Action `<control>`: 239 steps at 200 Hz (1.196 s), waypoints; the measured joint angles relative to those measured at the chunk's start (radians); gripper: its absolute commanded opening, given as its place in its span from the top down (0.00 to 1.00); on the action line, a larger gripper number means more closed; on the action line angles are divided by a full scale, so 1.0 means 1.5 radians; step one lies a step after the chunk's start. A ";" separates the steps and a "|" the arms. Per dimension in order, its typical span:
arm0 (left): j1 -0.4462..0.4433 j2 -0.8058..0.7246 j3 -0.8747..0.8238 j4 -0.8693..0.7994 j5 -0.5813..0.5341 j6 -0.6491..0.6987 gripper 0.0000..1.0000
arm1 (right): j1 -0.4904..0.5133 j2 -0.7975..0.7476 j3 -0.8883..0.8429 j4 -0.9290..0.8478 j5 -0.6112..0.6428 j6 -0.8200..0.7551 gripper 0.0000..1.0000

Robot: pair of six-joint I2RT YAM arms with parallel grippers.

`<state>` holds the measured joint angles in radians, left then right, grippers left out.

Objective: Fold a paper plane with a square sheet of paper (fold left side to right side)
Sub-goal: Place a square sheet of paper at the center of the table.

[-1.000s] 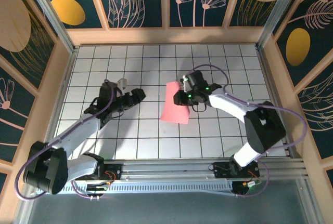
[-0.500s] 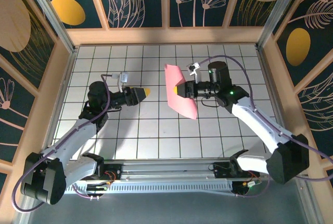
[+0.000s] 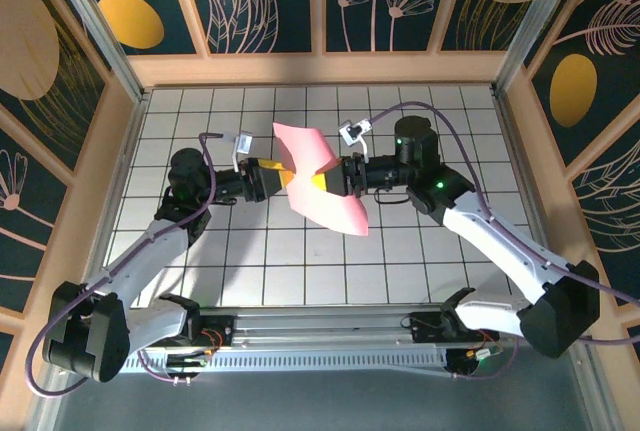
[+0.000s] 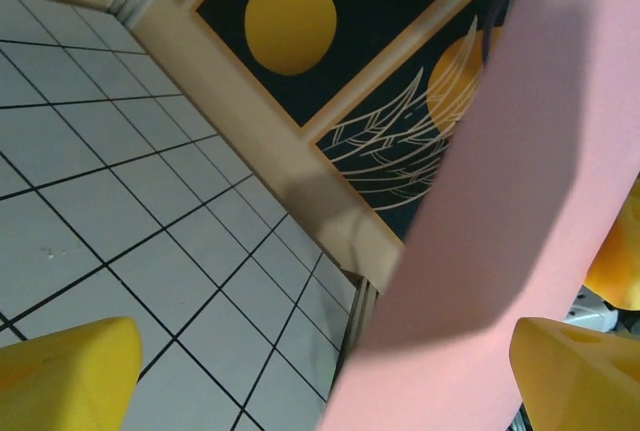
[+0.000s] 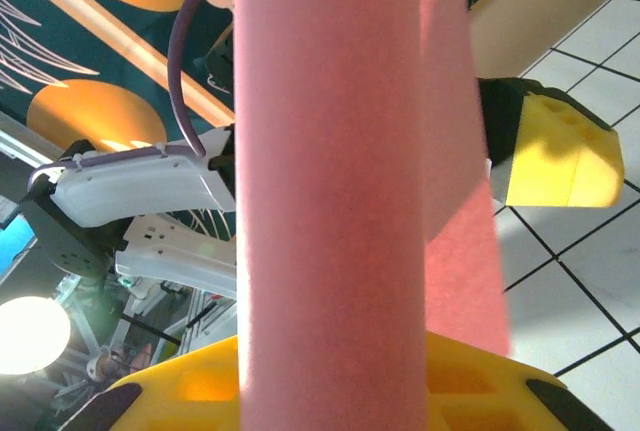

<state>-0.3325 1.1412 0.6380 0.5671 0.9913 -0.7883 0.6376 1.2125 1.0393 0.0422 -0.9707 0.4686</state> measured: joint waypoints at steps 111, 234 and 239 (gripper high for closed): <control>-0.023 0.003 0.026 -0.007 0.013 0.027 0.81 | -0.026 0.041 0.004 -0.054 0.058 -0.042 0.71; -0.023 0.003 0.026 -0.033 -0.001 0.051 0.82 | -0.046 0.027 0.005 -0.089 0.091 -0.064 0.69; -0.023 0.003 0.026 -0.034 -0.001 0.051 0.85 | -0.046 0.027 0.005 -0.089 0.091 -0.064 0.69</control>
<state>-0.3668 1.1454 0.6769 0.5156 0.9897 -0.7113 0.5682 1.2526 1.0466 -0.0910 -0.8345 0.3721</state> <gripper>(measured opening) 0.202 0.309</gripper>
